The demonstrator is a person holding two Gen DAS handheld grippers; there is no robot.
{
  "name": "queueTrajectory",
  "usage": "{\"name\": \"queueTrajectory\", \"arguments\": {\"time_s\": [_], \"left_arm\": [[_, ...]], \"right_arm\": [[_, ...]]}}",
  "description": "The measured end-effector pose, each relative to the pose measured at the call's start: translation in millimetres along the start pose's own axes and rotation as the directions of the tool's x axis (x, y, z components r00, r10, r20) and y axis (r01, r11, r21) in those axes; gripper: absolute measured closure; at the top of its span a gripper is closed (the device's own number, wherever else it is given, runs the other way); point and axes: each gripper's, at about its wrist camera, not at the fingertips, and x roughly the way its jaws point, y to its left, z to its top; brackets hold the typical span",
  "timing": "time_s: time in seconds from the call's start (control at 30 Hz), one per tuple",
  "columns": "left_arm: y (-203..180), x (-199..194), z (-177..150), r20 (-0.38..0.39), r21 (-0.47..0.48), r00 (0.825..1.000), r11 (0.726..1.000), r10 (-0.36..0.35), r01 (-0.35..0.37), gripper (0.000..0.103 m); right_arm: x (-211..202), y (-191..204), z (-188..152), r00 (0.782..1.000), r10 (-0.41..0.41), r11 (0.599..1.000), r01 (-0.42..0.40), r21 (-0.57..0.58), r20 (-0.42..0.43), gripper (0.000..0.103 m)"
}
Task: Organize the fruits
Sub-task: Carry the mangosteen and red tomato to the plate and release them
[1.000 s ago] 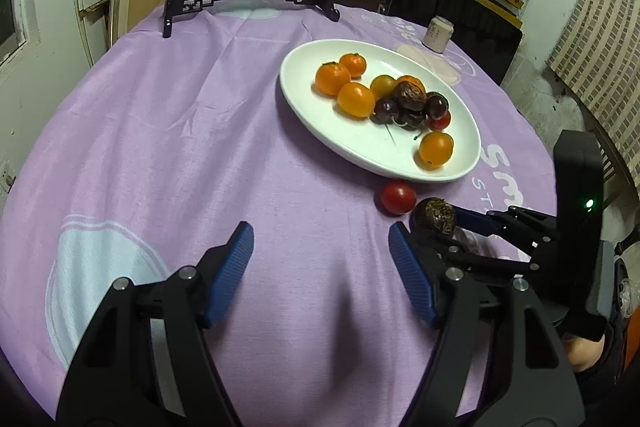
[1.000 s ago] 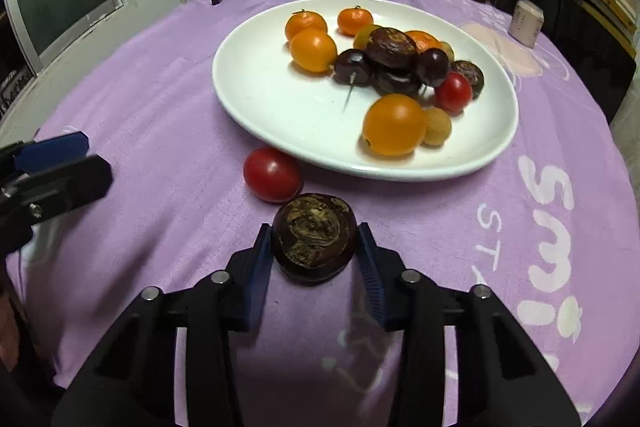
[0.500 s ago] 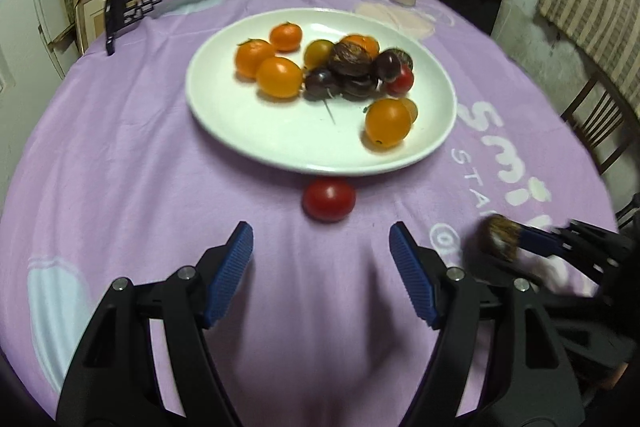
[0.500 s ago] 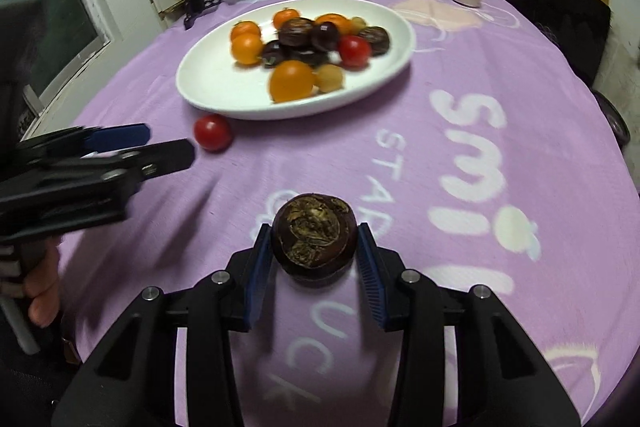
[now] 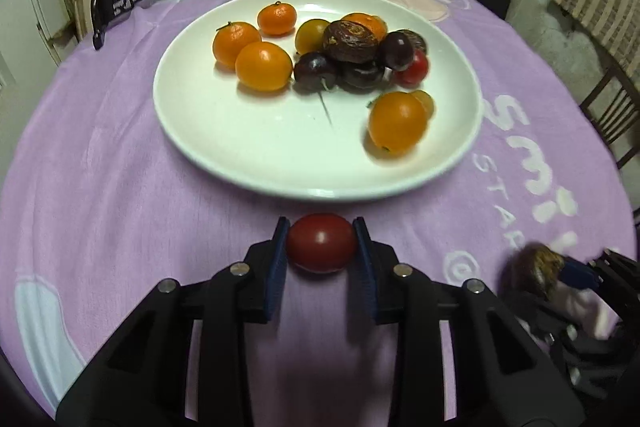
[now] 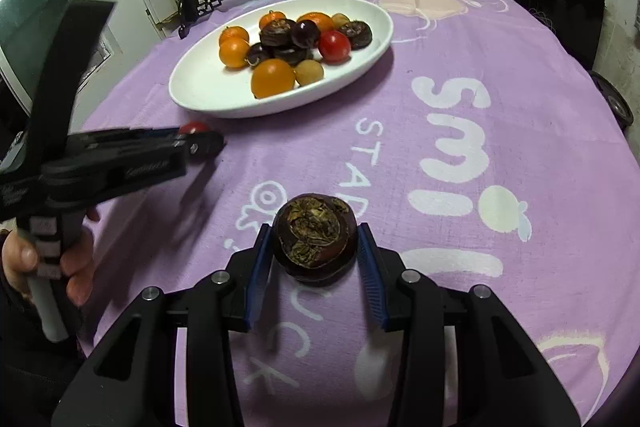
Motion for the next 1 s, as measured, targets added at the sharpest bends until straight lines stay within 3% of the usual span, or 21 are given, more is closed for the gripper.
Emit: {"name": "queueTrajectory", "arguments": {"time_s": [0.23, 0.43, 0.53, 0.63, 0.73, 1.0], "left_arm": [[15.7, -45.5, -14.4, 0.062, -0.009, 0.995, 0.997, -0.077, 0.077, 0.071], [41.6, -69.5, 35.8, 0.140, -0.030, 0.988, 0.997, -0.060, 0.065, 0.071], [51.6, -56.9, 80.4, 0.160, -0.054, 0.987, 0.998, -0.033, 0.042, 0.071], [59.7, -34.6, 100.2, 0.146, -0.099, 0.989, 0.995, -0.012, 0.026, 0.071], [65.9, -18.1, 96.4, 0.117, -0.122, 0.991, 0.990, -0.058, 0.072, 0.071], [64.5, -1.7, 92.8, 0.093, -0.096, 0.994, 0.993, -0.052, 0.061, 0.070]], "right_arm": [[-0.1, 15.2, 15.5, 1.000, -0.003, 1.000, 0.003, -0.023, -0.005, 0.060], [-12.4, 52.1, 59.8, 0.997, 0.011, 0.991, -0.002, -0.132, 0.073, 0.060], [3.3, 64.7, 96.5, 0.996, 0.041, 0.988, -0.029, -0.155, 0.073, 0.060], [27.5, 63.6, 125.2, 0.997, 0.034, 0.990, -0.024, -0.143, 0.069, 0.060], [48.2, 56.7, 134.7, 0.998, 0.043, 0.994, -0.038, -0.106, 0.048, 0.060], [61.5, 57.7, 137.2, 0.999, 0.036, 0.992, -0.031, -0.119, 0.041, 0.060]]}}
